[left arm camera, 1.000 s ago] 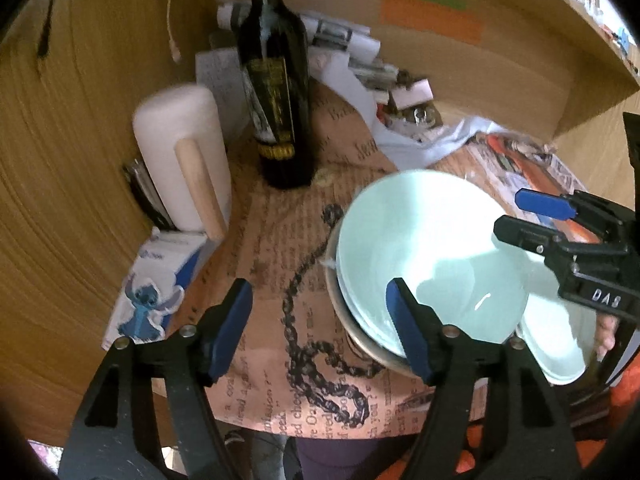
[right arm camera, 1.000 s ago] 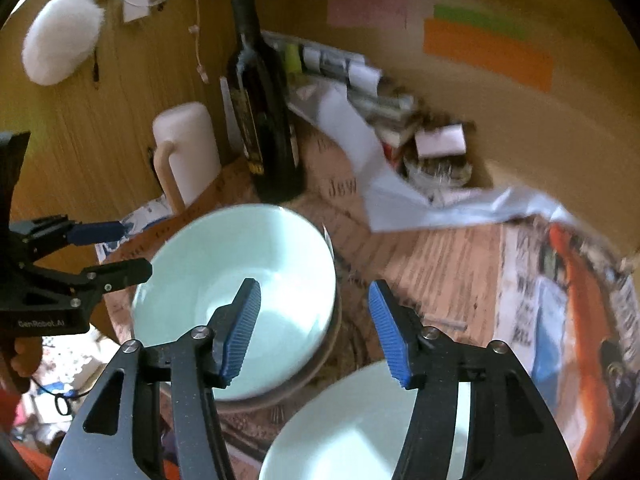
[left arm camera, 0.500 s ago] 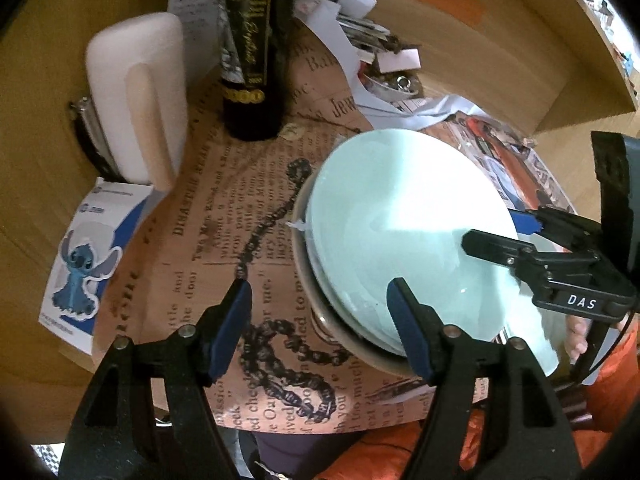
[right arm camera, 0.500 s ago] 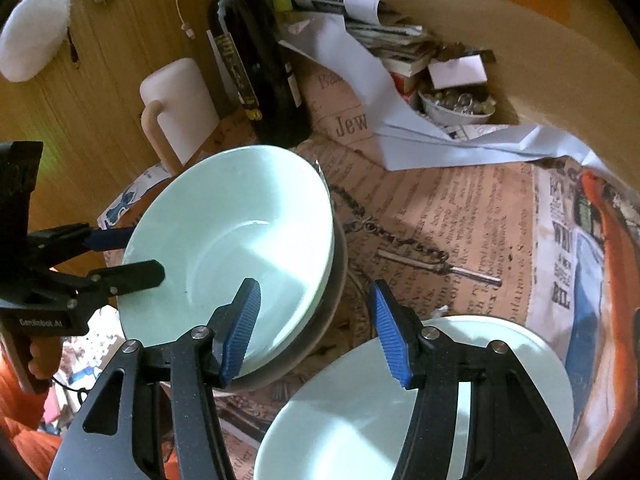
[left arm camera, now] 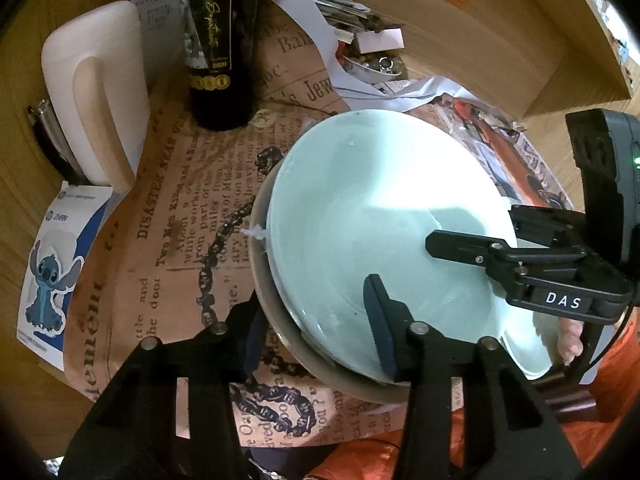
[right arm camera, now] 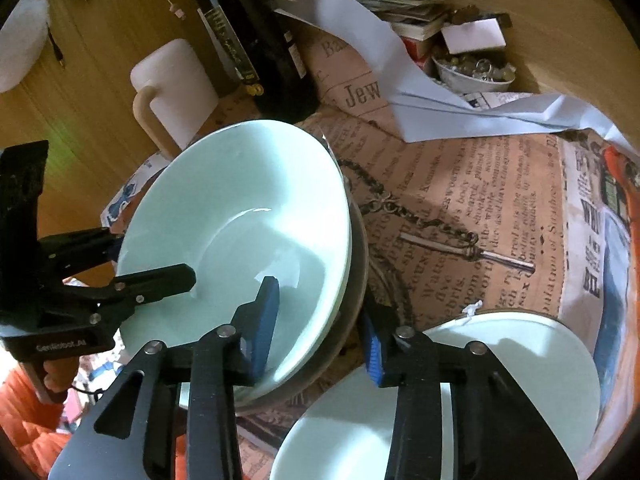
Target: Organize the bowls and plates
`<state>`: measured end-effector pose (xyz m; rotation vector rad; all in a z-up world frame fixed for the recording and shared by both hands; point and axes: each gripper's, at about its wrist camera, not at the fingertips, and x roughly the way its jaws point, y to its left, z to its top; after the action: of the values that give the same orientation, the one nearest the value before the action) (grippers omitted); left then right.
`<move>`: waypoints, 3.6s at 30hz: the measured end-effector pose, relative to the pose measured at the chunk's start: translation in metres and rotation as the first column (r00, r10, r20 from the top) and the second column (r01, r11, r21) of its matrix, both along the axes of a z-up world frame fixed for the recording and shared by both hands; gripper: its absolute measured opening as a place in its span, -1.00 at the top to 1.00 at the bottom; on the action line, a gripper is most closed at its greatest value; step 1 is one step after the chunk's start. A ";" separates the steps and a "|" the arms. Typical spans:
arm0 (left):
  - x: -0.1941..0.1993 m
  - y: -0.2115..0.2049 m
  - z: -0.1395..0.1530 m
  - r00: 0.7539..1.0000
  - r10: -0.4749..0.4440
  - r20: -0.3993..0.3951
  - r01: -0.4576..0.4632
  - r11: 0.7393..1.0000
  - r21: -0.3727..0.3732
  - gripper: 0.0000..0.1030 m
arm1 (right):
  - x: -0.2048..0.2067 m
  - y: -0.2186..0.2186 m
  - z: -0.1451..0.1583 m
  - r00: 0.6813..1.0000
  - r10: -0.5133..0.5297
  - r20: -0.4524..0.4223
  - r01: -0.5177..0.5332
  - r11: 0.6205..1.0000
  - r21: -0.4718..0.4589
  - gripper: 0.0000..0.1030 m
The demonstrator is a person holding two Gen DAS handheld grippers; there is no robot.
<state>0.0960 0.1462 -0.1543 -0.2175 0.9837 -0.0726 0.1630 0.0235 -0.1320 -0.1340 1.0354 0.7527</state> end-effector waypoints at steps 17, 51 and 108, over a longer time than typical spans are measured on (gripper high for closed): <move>0.000 -0.004 0.001 0.999 0.051 0.000 -0.051 0.996 0.079 0.19 | -0.004 -0.003 0.004 0.998 -0.063 0.014 0.062 0.998 0.032 0.40; -0.002 -0.051 0.049 0.988 -0.013 0.151 0.000 0.996 0.086 0.19 | -0.025 -0.064 0.055 0.974 -0.185 0.134 0.169 0.978 0.120 0.43; 0.018 -0.154 0.041 0.975 -0.204 0.085 0.191 0.973 0.132 0.19 | -0.052 -0.182 0.023 0.924 -0.379 0.050 0.370 0.919 0.133 0.42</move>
<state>0.1136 -0.0080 -0.1133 -0.0012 0.9057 -0.2025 0.1107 -0.1581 -0.1090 0.1391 0.9059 0.4542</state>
